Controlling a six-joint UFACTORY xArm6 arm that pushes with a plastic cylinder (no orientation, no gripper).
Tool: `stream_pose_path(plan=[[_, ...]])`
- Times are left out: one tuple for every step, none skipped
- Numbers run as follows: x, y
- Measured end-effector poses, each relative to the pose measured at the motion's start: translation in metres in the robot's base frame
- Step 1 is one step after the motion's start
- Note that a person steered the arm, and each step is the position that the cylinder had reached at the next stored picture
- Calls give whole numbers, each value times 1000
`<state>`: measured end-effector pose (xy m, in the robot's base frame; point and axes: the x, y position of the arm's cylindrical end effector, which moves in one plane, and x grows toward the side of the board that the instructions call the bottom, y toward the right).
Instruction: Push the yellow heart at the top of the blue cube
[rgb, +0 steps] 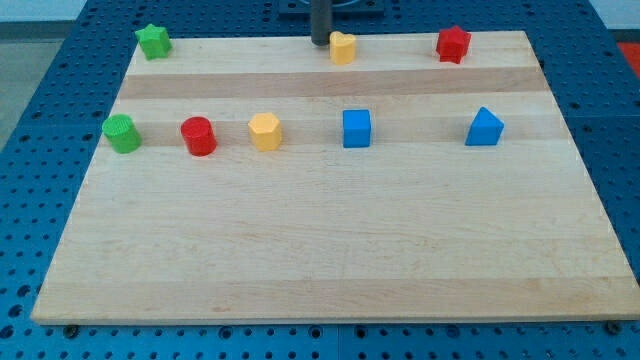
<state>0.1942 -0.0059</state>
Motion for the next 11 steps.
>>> stream_pose_path(plan=[[13, 34], [45, 36], [42, 36], [34, 39], [70, 42], [103, 50], [113, 54], [98, 54], [77, 47], [88, 42], [98, 25]])
